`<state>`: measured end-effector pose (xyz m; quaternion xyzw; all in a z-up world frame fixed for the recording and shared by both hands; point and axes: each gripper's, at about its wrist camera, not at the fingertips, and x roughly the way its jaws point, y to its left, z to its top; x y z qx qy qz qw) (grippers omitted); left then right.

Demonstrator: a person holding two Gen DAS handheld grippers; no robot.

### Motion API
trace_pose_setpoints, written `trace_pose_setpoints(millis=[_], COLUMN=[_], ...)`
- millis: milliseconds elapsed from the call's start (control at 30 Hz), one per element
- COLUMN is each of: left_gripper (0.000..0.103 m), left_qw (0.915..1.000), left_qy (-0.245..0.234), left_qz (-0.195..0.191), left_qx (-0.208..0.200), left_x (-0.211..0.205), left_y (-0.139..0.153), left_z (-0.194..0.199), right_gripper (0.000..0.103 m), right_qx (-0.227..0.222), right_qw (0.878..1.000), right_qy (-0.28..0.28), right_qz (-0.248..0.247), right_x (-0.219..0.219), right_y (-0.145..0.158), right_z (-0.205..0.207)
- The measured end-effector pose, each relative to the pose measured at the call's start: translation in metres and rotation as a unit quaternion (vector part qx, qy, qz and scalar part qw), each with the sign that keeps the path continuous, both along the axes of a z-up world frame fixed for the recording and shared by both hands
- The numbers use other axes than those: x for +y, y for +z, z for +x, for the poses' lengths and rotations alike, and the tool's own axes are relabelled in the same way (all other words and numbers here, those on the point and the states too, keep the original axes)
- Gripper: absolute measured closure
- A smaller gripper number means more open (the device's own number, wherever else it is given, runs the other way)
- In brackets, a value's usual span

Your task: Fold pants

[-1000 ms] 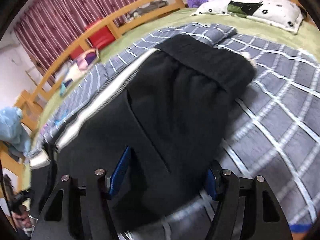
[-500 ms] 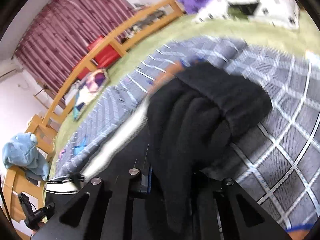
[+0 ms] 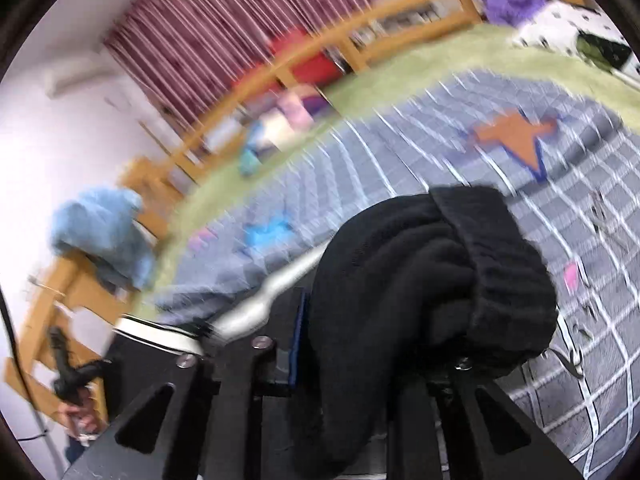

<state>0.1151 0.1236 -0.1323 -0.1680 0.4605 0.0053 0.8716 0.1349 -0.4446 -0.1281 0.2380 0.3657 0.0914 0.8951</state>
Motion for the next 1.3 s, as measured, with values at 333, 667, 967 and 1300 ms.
trace_pose_setpoints(millis=[333, 667, 967, 1300], left_gripper=[0.035, 0.033, 0.033, 0.033], left_qw=[0.9912, 0.9833, 0.9816, 0.9859], left_qy=[0.000, -0.050, -0.068, -0.083], left_qz=[0.132, 0.163, 0.161, 0.119], left_qx=[-0.009, -0.065, -0.077, -0.083], left_x=[-0.025, -0.068, -0.086, -0.092], left_y=[-0.004, 0.004, 0.002, 0.012], left_z=[-0.022, -0.030, -0.035, -0.052], right_gripper=[0.052, 0.023, 0.063, 0.040], right_qx=[0.082, 0.090, 0.004, 0.062], right_qw=[0.996, 0.972, 0.984, 0.992], right_qy=[-0.001, -0.082, -0.120, -0.066], right_qz=[0.022, 0.203, 0.135, -0.087], right_x=[-0.030, -0.075, -0.095, -0.093], right_y=[-0.032, -0.076, -0.028, -0.044], right_z=[-0.040, -0.024, -0.003, -0.022])
